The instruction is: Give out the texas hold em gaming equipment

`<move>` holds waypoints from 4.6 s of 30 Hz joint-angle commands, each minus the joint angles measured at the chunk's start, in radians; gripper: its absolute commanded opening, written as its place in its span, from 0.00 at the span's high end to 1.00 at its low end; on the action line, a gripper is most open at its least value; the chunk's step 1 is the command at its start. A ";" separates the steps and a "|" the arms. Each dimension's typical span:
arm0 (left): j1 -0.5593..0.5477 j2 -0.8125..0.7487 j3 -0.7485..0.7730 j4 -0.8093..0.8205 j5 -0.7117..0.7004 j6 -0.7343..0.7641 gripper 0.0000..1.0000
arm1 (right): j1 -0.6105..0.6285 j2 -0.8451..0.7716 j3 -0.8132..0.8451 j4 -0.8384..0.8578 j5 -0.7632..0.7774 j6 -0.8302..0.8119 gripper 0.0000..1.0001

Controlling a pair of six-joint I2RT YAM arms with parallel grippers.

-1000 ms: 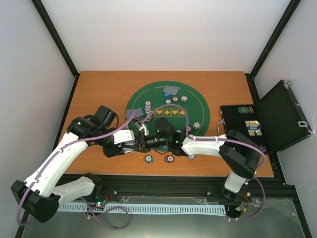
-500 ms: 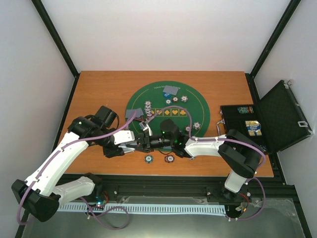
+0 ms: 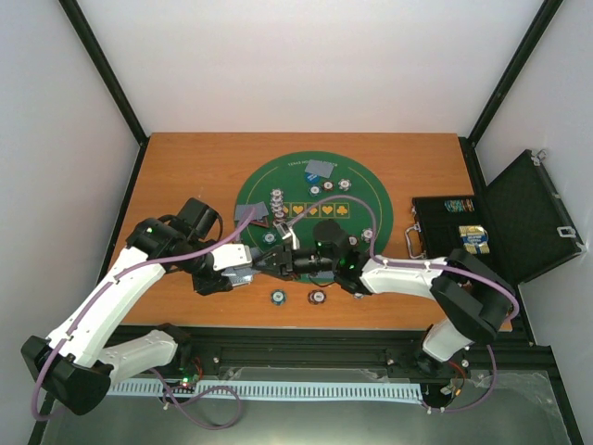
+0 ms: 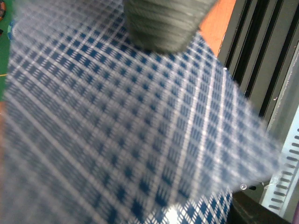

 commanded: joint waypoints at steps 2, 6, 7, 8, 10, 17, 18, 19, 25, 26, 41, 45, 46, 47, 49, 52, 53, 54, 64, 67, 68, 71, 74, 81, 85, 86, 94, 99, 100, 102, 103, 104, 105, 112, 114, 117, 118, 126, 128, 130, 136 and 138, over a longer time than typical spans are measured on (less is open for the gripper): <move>-0.005 -0.019 0.044 0.005 0.038 0.007 0.80 | -0.029 -0.077 -0.032 -0.127 0.066 -0.009 0.69; -0.005 -0.018 0.042 0.007 0.032 0.011 0.80 | -0.052 -0.149 -0.046 -0.165 0.080 -0.009 0.91; -0.005 -0.017 0.040 0.007 0.032 0.010 0.80 | -0.059 -0.164 -0.049 -0.170 0.082 -0.006 0.96; -0.005 -0.018 0.038 0.008 0.029 0.011 0.80 | -0.067 -0.181 -0.052 -0.174 0.081 -0.005 0.97; -0.005 -0.019 0.032 0.012 0.027 0.012 0.81 | -0.083 -0.210 -0.050 -0.199 0.082 -0.011 0.97; -0.005 -0.021 0.027 0.012 0.017 0.012 0.81 | -0.295 -0.267 0.021 -0.414 0.013 -0.132 0.97; -0.005 -0.022 0.027 0.011 0.016 0.013 0.81 | -0.339 -0.256 0.057 -0.468 -0.003 -0.175 0.97; -0.005 -0.023 0.027 0.009 0.014 0.011 0.80 | -0.385 -0.235 0.095 -0.520 -0.021 -0.215 0.97; -0.005 -0.026 0.028 0.017 0.019 -0.002 0.80 | -0.582 0.060 0.454 -0.834 -0.058 -0.504 0.97; -0.005 -0.024 0.028 0.019 0.022 -0.009 0.80 | -0.606 0.130 0.527 -0.867 -0.059 -0.539 0.97; -0.004 -0.006 0.014 0.040 0.042 -0.020 0.80 | -0.724 1.037 1.670 -1.310 -0.057 -0.626 0.97; -0.005 -0.003 0.016 0.041 0.047 -0.020 0.80 | -0.725 1.082 1.665 -1.305 -0.039 -0.614 0.97; -0.005 -0.003 0.017 0.041 0.050 -0.023 0.80 | -0.725 1.088 1.665 -1.317 -0.028 -0.622 0.96; -0.005 -0.001 0.018 0.043 0.053 -0.025 0.80 | -0.725 1.089 1.664 -1.332 -0.012 -0.631 0.91; -0.005 0.006 0.023 0.041 0.057 -0.031 0.80 | -0.725 1.082 1.660 -1.353 0.004 -0.653 0.78; -0.005 0.010 0.026 0.040 0.065 -0.039 0.80 | -0.725 1.035 1.636 -1.382 0.029 -0.680 0.59; -0.005 0.012 0.027 0.043 0.063 -0.042 0.80 | -0.725 1.009 1.620 -1.387 0.038 -0.687 0.56; -0.005 0.015 0.030 0.047 0.061 -0.050 0.80 | -0.726 0.979 1.604 -1.391 0.048 -0.695 0.54; -0.005 0.018 0.041 0.042 0.059 -0.103 0.80 | -0.709 0.443 1.039 -1.254 0.044 -0.715 0.33; -0.005 0.004 0.047 0.024 0.055 -0.098 0.80 | -0.672 0.211 0.728 -1.105 0.013 -0.664 0.27; -0.004 -0.001 0.047 0.022 0.057 -0.098 0.80 | -0.640 0.133 0.627 -1.038 0.003 -0.623 0.25; -0.005 -0.004 0.047 0.013 0.058 -0.093 0.80 | -0.545 -0.034 0.403 -0.948 -0.001 -0.570 0.20; -0.004 -0.003 0.050 0.018 0.063 -0.099 0.80 | -0.425 -0.183 0.229 -0.858 0.013 -0.487 0.17; -0.005 -0.016 0.028 0.040 0.076 -0.100 0.80 | -0.175 -0.362 -0.079 -0.500 0.042 -0.199 0.15; -0.005 -0.018 0.012 0.051 0.081 -0.098 0.80 | -0.097 -0.369 -0.118 -0.364 0.052 -0.128 0.15; -0.005 -0.018 0.011 0.052 0.083 -0.098 0.80 | -0.086 -0.362 -0.122 -0.334 0.051 -0.116 0.15; -0.004 -0.015 0.016 0.060 0.092 -0.100 0.80 | -0.021 -0.267 -0.061 -0.221 0.040 -0.091 0.15; -0.005 -0.010 0.025 0.065 0.101 -0.100 0.80 | 0.006 -0.212 -0.020 -0.195 0.038 -0.083 0.16; -0.004 -0.008 0.027 0.063 0.102 -0.101 0.80 | 0.010 -0.202 -0.010 -0.189 0.036 -0.082 0.16; -0.004 -0.008 0.030 0.062 0.104 -0.100 0.80 | 0.018 -0.182 0.008 -0.185 0.034 -0.083 0.16; -0.005 -0.008 0.031 0.063 0.104 -0.099 0.80 | 0.022 -0.170 0.016 -0.183 0.033 -0.083 0.16; -0.005 -0.009 0.031 0.062 0.103 -0.099 0.80 | 0.024 -0.160 0.021 -0.177 0.032 -0.078 0.17; -0.004 -0.010 0.031 0.063 0.102 -0.099 0.80 | 0.026 -0.150 0.025 -0.164 0.029 -0.073 0.17; -0.005 -0.014 0.044 0.050 0.107 -0.095 0.80 | 0.036 -0.060 0.071 -0.103 0.006 -0.043 0.18; -0.004 -0.013 0.053 0.044 0.104 -0.090 0.80 | 0.037 -0.035 0.090 -0.076 -0.010 -0.030 0.18; -0.005 -0.012 0.055 0.039 0.101 -0.085 0.80 | 0.043 -0.004 0.118 -0.055 -0.022 -0.025 0.18; -0.004 -0.012 0.054 0.038 0.102 -0.085 0.80 | 0.045 0.008 0.125 -0.052 -0.022 -0.023 0.18; -0.004 -0.020 0.059 0.032 0.102 -0.082 0.80 | 0.056 0.102 0.148 0.014 -0.039 0.023 0.20; -0.004 -0.023 0.059 0.031 0.098 -0.082 0.80 | 0.055 0.114 0.142 0.022 -0.042 0.027 0.21; -0.004 -0.028 0.058 0.028 0.098 -0.079 0.80 | 0.052 0.119 0.132 0.020 -0.043 0.023 0.21; -0.005 -0.031 0.066 0.023 0.099 -0.079 0.80 | 0.007 0.096 0.057 0.021 -0.043 0.018 0.25; -0.005 -0.033 0.068 0.022 0.100 -0.079 0.80 | -0.012 0.084 0.030 0.020 -0.045 0.015 0.26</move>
